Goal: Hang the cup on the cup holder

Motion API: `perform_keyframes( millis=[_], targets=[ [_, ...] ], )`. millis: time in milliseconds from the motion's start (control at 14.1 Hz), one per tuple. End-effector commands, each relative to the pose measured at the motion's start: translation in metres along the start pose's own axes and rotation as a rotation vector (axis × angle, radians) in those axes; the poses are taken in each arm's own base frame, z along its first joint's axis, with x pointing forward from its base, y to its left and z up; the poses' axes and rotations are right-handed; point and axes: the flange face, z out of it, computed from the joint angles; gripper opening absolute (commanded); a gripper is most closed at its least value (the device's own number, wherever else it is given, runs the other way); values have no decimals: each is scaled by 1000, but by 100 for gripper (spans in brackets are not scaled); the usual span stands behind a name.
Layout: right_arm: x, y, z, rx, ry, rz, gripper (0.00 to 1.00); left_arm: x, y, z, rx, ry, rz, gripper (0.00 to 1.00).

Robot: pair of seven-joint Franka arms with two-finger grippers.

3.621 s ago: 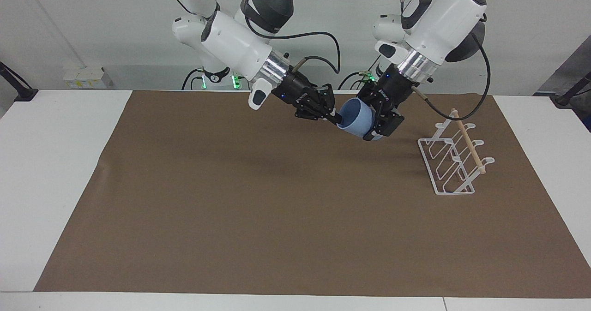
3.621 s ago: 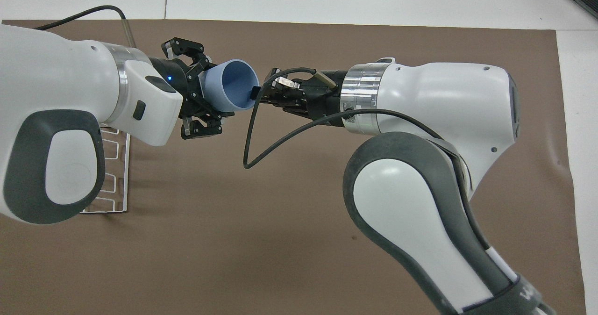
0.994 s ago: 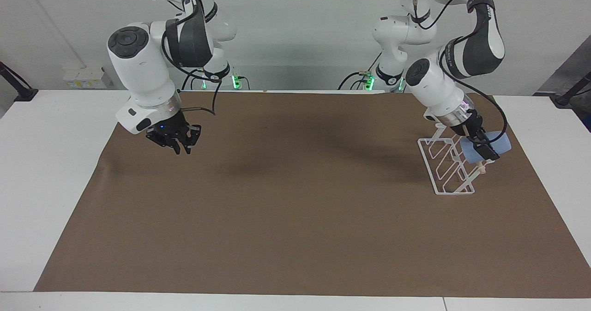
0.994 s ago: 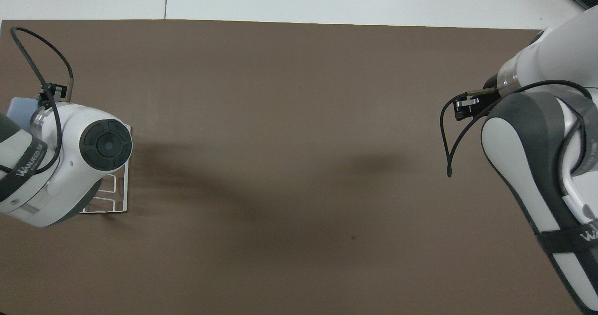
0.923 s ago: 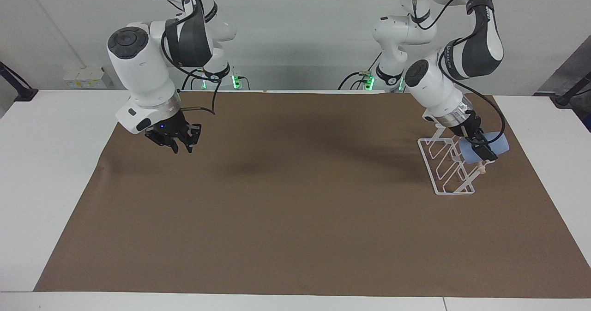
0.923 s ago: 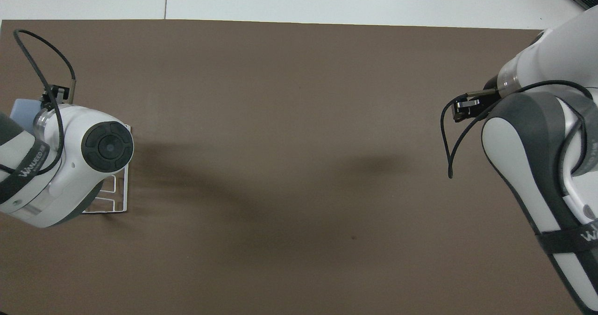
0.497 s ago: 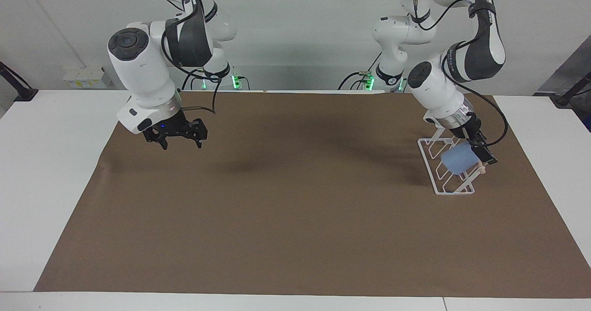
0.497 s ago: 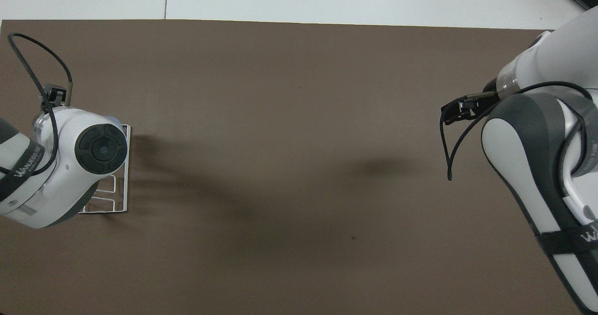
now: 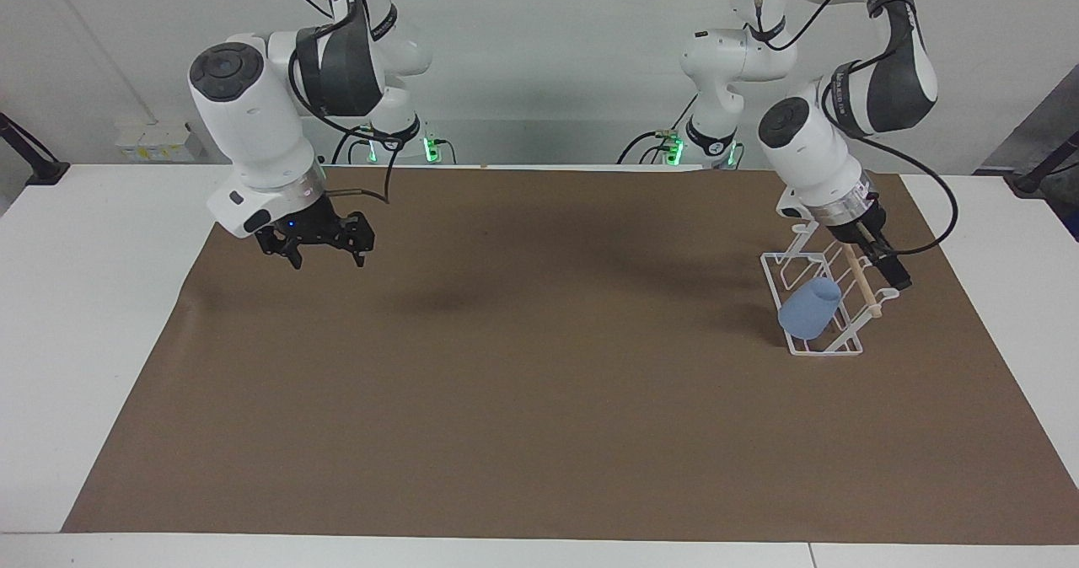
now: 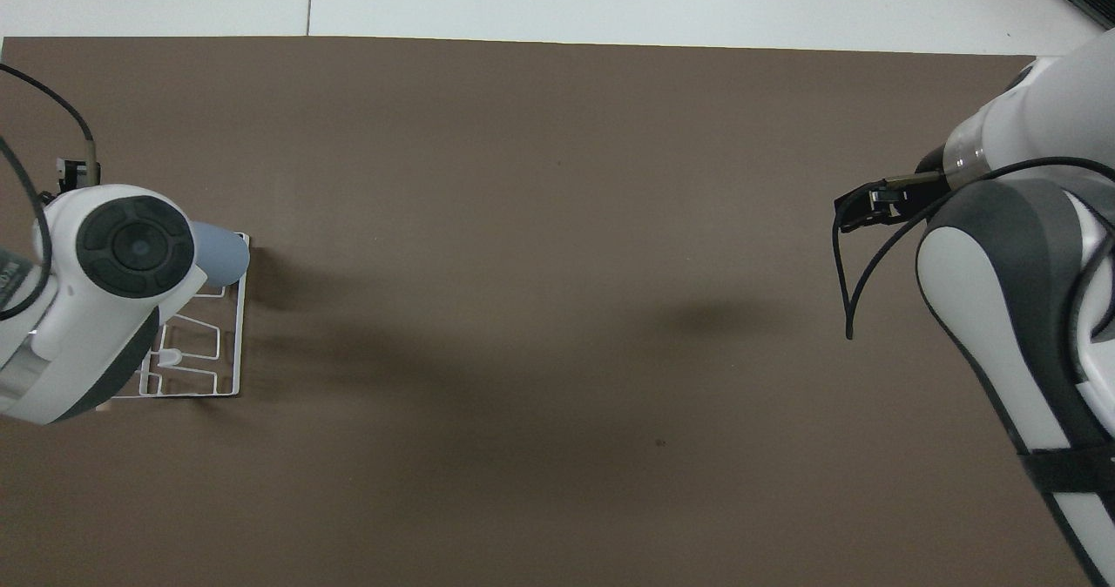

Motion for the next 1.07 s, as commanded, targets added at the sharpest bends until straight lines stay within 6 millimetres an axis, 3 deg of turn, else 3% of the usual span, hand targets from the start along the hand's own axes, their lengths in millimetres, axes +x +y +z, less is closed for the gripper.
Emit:
perform_keyframes(
  millis=[0,284,497,639,994],
  targets=[
    [-15,-1,-24,17,39,1,100,-35,-13,-17,-90,108,-174,100],
    [-15,2,-24,16,40,5,100,-85,-4,-29,-300,320,-516,100],
    [-15,0,-23,17,39,2,100,-119,-6,-24,-461,462,-687,100],
    [-15,1,-23,17,37,4,100,-126,-7,-29,-523,448,-791,100],
    [-15,1,-24,16,40,4,100,-125,0,-66,-757,302,-1171,100]
  ],
)
